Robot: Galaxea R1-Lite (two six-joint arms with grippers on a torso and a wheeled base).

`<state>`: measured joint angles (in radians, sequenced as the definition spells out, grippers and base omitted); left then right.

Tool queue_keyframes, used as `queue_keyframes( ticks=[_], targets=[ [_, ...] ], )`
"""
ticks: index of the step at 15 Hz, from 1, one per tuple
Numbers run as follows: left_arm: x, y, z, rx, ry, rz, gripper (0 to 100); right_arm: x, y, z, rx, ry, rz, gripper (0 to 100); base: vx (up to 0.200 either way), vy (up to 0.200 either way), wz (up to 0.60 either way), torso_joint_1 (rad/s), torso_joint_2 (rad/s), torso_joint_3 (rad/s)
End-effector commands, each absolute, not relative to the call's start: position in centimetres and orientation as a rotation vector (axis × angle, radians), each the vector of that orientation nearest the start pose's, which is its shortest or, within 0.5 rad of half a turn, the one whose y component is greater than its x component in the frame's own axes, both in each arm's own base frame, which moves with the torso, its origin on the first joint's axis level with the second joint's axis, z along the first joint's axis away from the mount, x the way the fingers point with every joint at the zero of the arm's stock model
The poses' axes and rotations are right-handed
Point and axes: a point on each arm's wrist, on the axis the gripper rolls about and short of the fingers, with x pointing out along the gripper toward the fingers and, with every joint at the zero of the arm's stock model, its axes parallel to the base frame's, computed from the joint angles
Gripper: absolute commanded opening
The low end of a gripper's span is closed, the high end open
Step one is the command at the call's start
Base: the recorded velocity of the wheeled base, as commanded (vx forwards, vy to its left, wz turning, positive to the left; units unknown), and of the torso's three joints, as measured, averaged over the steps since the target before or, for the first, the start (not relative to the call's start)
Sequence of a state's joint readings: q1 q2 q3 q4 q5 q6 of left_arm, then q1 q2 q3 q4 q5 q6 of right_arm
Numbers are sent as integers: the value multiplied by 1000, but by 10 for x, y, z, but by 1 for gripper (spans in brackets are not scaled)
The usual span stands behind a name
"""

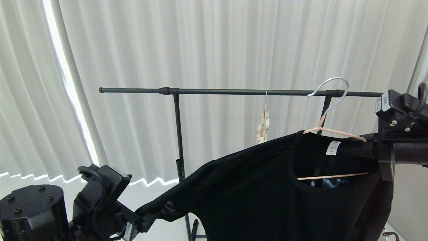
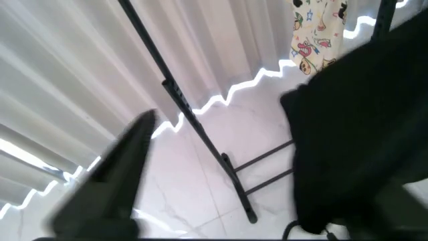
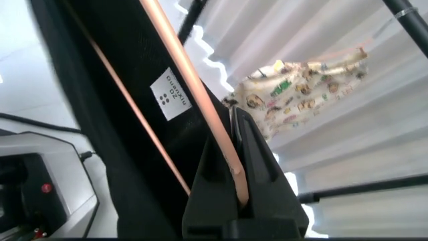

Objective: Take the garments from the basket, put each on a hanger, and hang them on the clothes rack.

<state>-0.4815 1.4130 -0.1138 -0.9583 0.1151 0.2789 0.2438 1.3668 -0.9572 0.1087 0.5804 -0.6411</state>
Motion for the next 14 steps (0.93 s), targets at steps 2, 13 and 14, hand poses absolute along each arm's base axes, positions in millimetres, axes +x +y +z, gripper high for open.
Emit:
queue_keyframes(
  ticks=[2,13,14],
  targets=[
    [150,-75,116,371,263,-406,100,212,55,241,-497,280,882,0,0,0,0,0,0,0],
    [154,-77,126,357,218,-394,100,222,15,237,-464,387,606,0,0,0,0,0,0,0],
    [157,-78,128,350,214,-387,100,222,11,236,-468,402,564,0,0,0,0,0,0,0]
  ],
)
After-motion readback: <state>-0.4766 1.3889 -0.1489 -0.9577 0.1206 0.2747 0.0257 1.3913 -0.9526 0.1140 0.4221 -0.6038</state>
